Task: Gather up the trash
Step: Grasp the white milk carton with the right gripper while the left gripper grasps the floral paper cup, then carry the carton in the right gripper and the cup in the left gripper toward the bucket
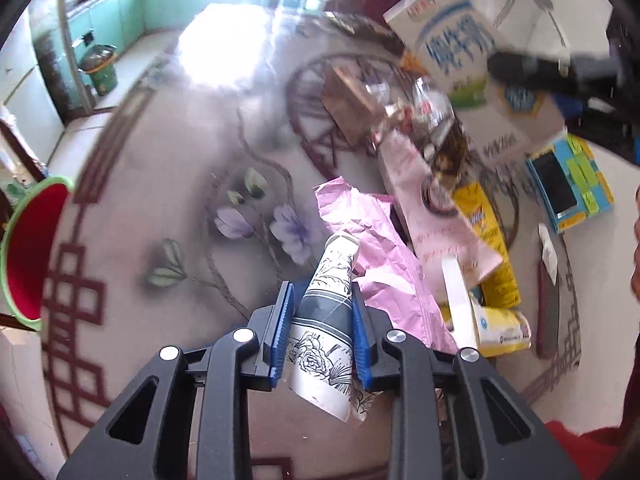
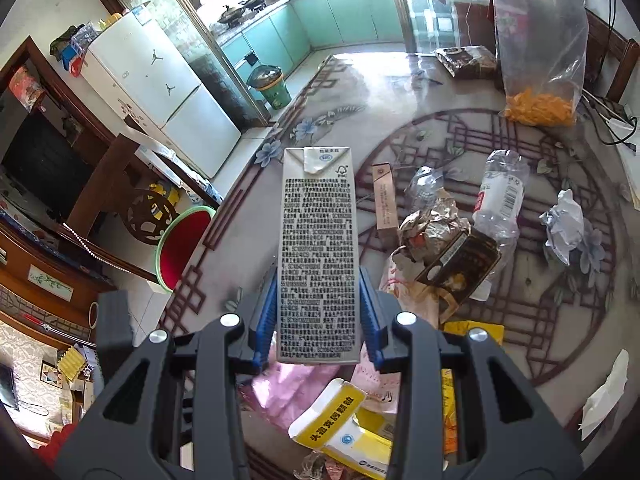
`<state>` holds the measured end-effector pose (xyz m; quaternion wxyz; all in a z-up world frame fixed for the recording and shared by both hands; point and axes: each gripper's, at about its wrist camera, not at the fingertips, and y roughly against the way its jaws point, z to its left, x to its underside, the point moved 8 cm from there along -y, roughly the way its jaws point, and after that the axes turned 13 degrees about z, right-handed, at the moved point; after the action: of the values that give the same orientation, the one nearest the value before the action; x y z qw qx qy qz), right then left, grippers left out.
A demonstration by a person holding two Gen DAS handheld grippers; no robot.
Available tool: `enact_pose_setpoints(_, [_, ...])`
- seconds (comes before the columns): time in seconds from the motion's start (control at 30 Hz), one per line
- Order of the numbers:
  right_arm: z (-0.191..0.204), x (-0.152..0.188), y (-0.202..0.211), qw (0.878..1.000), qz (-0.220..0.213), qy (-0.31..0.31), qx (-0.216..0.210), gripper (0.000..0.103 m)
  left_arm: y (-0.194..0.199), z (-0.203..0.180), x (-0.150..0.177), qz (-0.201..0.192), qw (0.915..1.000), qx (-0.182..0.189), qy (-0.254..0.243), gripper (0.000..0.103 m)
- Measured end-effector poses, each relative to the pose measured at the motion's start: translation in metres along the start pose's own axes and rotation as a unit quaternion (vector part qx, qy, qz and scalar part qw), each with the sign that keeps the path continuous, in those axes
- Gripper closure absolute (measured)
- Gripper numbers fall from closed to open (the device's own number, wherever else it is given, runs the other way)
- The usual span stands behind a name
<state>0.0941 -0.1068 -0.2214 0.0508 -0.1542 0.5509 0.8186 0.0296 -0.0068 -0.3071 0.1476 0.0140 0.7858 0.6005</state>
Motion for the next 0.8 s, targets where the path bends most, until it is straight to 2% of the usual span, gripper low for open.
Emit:
enact_pose_setpoints(0.13, [-0.001, 0.004, -0.002, 1.000, -0.004, -0.007, -0.006, 0.067, 0.026, 0.005, -0.014, -0.040, 0.9990, -0.008, 0.016, 0.084])
enact_pose_setpoints(0.33, [0.004, 0.005, -0.009, 1.000, -0.001, -0.022, -0.009, 0.067, 0.041, 0.018, -0.022, -0.047, 0.9985, -0.026, -0.008, 0.082])
enact_pose_setpoints(0.37, [0.005, 0.005, -0.011, 1.000, 0.000, -0.024, -0.008, 0.067, 0.036, 0.021, -0.024, -0.040, 0.9986, -0.033, -0.010, 0.079])
enact_pose_setpoints(0.4, [0.006, 0.005, -0.013, 1.000, 0.002, -0.026, -0.007, 0.067, 0.032, 0.028, -0.024, -0.034, 0.9985, -0.042, -0.010, 0.067])
enact_pose_setpoints(0.43, [0.009, 0.005, -0.015, 1.000, 0.003, -0.029, -0.007, 0.067, 0.028, 0.037, -0.024, -0.027, 0.9984, -0.048, -0.010, 0.061])
enact_pose_setpoints(0.53, [0.018, 0.004, -0.019, 0.999, -0.001, -0.033, 0.004, 0.067, 0.026, 0.053, -0.021, -0.016, 0.9991, -0.034, -0.018, 0.063])
enact_pose_setpoints(0.57, [0.020, 0.004, -0.021, 0.999, -0.001, -0.038, 0.009, 0.067, 0.024, 0.055, -0.023, -0.012, 0.9992, -0.030, -0.023, 0.070])
enact_pose_setpoints(0.6, [0.022, 0.003, -0.023, 0.999, 0.000, -0.044, 0.011, 0.067, 0.022, 0.059, -0.022, -0.008, 0.9993, -0.025, -0.028, 0.084])
enact_pose_setpoints(0.67, [0.029, 0.002, -0.027, 0.999, 0.001, -0.048, 0.015, 0.067, 0.021, 0.064, -0.024, 0.001, 0.9994, -0.010, -0.034, 0.084])
enact_pose_setpoints(0.73, [0.034, 0.000, -0.030, 0.998, -0.001, -0.054, 0.028, 0.067, 0.019, 0.064, -0.024, 0.008, 0.9989, 0.003, -0.045, 0.067])
enact_pose_setpoints(0.77, [0.037, -0.001, -0.032, 0.998, -0.003, -0.063, 0.028, 0.067, 0.018, 0.063, -0.024, 0.010, 0.9984, 0.009, -0.054, 0.043])
enact_pose_setpoints(0.8, [0.039, -0.001, -0.033, 0.997, -0.003, -0.071, 0.027, 0.067, 0.017, 0.061, -0.023, 0.009, 0.9976, 0.017, -0.066, 0.036])
